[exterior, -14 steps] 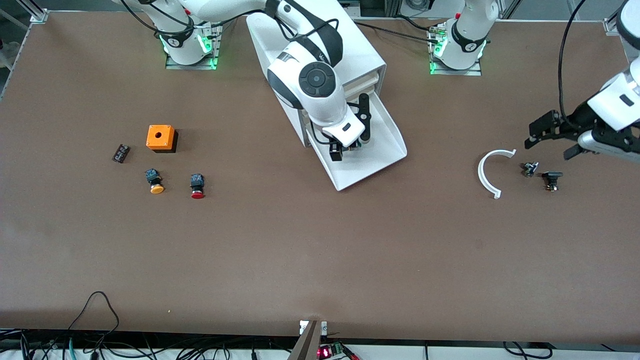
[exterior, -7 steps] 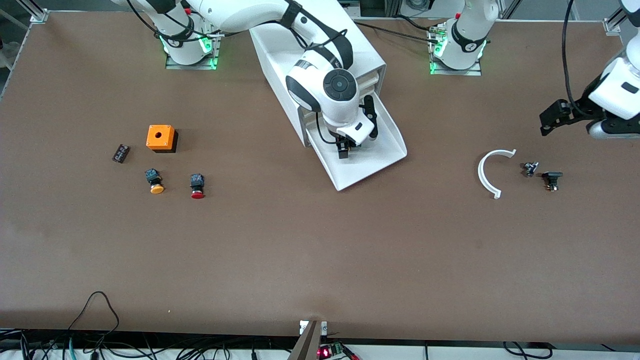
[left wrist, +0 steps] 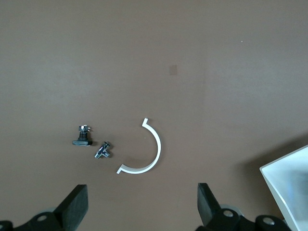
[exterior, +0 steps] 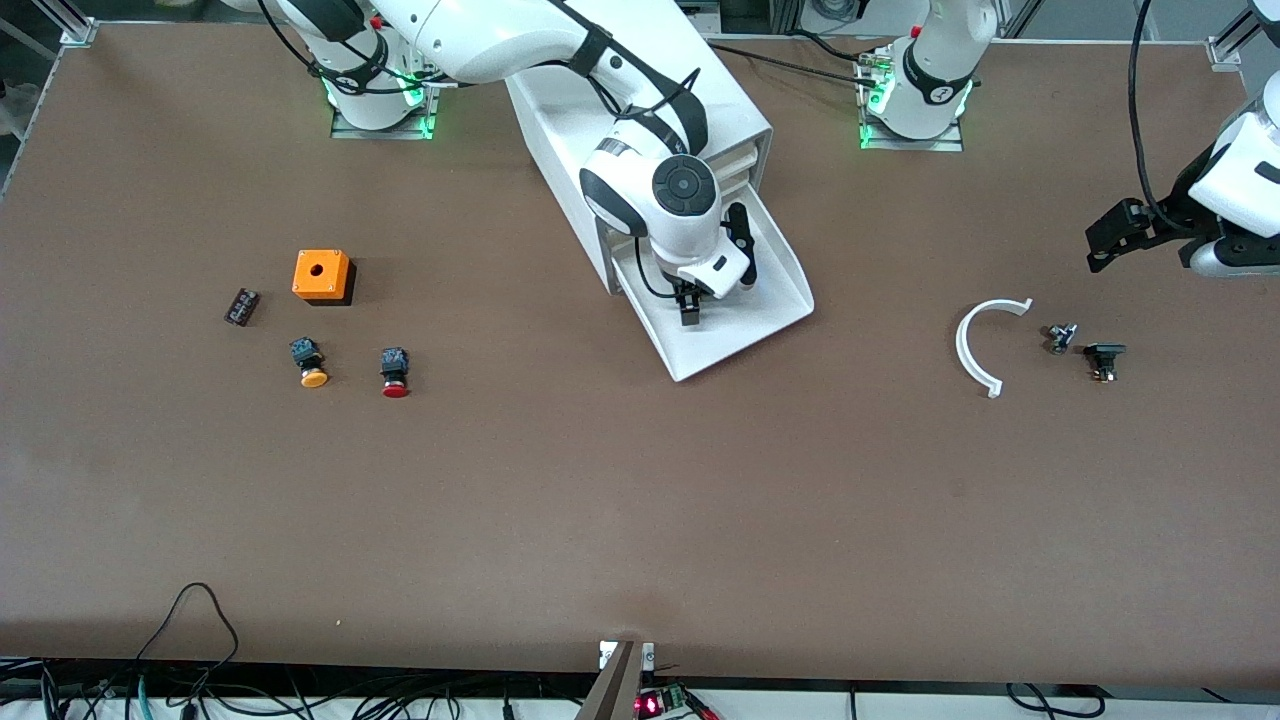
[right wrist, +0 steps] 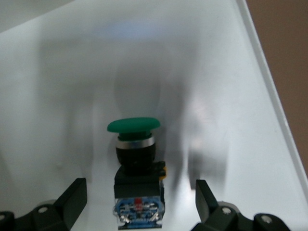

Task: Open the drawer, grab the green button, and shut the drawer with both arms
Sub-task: 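Grasp the green push button in the drawer with the right gripper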

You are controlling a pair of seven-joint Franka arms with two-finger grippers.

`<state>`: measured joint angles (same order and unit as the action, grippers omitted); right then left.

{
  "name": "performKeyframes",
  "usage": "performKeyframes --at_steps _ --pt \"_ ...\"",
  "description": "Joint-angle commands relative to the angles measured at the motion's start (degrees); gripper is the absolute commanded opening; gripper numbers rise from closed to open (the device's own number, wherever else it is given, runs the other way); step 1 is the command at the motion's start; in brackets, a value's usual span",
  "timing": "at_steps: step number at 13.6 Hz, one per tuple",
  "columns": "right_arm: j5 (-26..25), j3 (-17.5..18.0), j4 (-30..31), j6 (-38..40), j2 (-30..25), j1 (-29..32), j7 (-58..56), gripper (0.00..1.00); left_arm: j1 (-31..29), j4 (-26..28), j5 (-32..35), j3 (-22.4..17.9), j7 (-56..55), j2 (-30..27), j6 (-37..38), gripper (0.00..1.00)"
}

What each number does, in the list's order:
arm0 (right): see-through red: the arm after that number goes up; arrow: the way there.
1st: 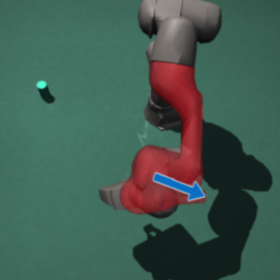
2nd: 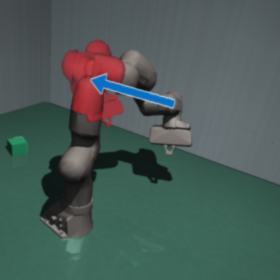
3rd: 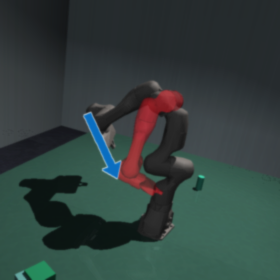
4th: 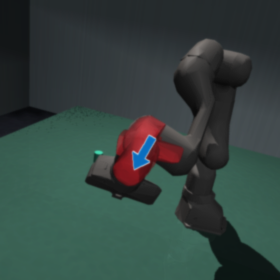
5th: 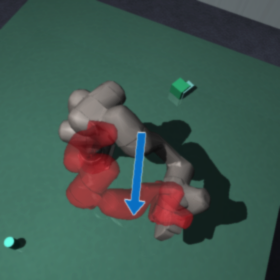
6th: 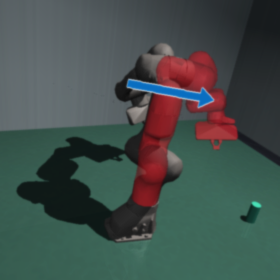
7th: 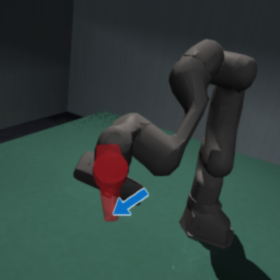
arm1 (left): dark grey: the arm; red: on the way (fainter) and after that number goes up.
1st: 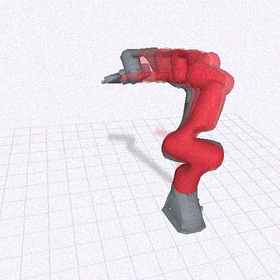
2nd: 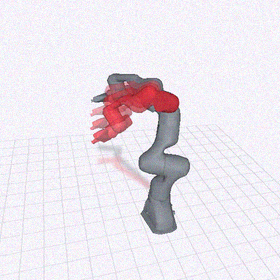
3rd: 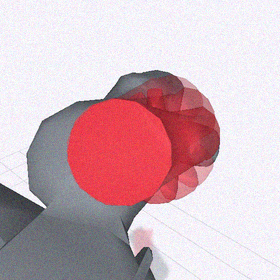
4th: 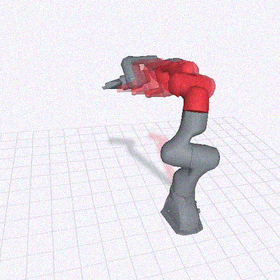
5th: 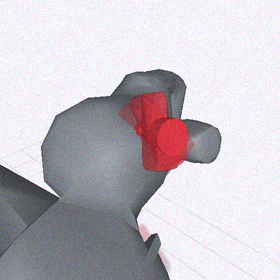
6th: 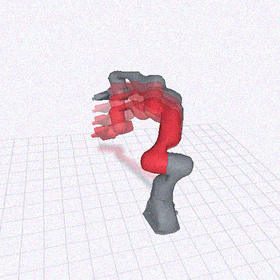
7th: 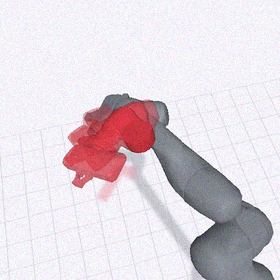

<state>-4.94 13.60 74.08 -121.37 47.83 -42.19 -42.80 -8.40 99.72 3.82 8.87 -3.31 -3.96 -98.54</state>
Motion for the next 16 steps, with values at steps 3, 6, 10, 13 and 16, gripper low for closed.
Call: performKeyframes --at_steps 3,6,10,13,16 --pt "-1.21 -0.06 -1.92 -2.29 2.18 -0.70 -0.35 0.64 0.57 -1.63 -1.00 -0.25 0.06 1.05 0.36 1.00" --pt "-4.63 0.02 -1.84 -2.20 2.18 -0.96 -0.35 0.43 0.84 -2.16 -1.26 -0.16 -0.03 1.41 0.36 1.00" --pt "-6.05 0.37 -2.01 -2.03 0.52 -1.23 0.61 0.19 0.84 -2.16 -1.44 -0.34 -0.47 2.11 0.27 1.00" --pt "-6.05 0.81 -1.93 -1.33 -4.92 -0.09 10.50 0.17 0.84 -1.02 -2.32 -0.25 -0.82 3.51 -2.62 1.00" --pt "-5.87 0.81 -1.84 -1.24 -9.67 4.99 23.16 0.17 0.66 0.29 -5.74 0.88 -3.87 7.73 -7.18 1.00"
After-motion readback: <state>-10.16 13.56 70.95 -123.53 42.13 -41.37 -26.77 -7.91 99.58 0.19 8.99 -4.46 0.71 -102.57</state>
